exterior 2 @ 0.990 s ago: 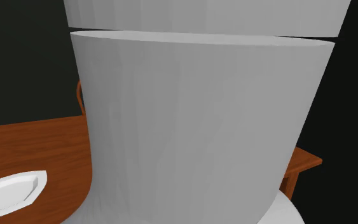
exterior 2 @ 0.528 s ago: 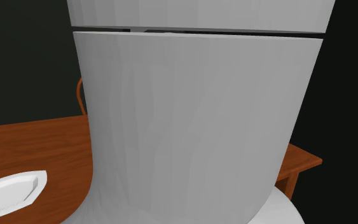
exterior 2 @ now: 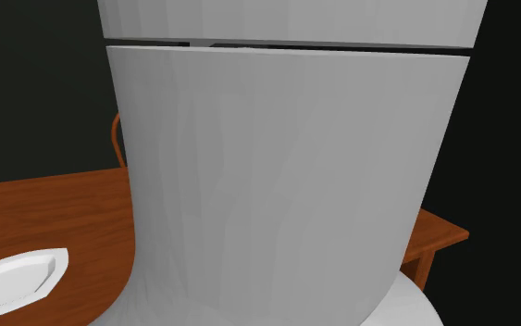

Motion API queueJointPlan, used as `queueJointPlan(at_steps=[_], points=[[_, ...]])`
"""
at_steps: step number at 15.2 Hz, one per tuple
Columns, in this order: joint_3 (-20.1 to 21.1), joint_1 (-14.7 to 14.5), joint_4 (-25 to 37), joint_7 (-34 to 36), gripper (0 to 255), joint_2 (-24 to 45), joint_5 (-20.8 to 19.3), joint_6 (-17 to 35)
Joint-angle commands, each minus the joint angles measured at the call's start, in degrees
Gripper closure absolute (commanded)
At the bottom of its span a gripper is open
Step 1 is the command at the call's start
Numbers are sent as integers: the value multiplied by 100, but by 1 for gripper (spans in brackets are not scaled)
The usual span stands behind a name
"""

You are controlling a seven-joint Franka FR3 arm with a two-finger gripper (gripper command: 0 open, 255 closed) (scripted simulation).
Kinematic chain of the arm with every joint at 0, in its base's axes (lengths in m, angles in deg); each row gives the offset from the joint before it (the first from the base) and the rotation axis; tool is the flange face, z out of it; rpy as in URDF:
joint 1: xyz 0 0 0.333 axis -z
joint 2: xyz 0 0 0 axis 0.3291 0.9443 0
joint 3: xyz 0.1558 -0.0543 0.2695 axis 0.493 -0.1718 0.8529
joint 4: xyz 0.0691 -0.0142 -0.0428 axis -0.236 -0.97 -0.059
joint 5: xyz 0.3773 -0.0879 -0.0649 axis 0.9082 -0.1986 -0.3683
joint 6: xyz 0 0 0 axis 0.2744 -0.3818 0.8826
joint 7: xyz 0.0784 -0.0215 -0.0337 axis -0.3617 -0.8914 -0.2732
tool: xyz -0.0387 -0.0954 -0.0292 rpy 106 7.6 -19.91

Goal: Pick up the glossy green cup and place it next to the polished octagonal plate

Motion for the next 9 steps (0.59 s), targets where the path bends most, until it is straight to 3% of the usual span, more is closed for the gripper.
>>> queueJointPlan(at_steps=[1, 9], points=[[0, 0, -1, 0, 255, 1, 0, 0], [14, 2, 199, 37, 255, -200, -46, -396]])
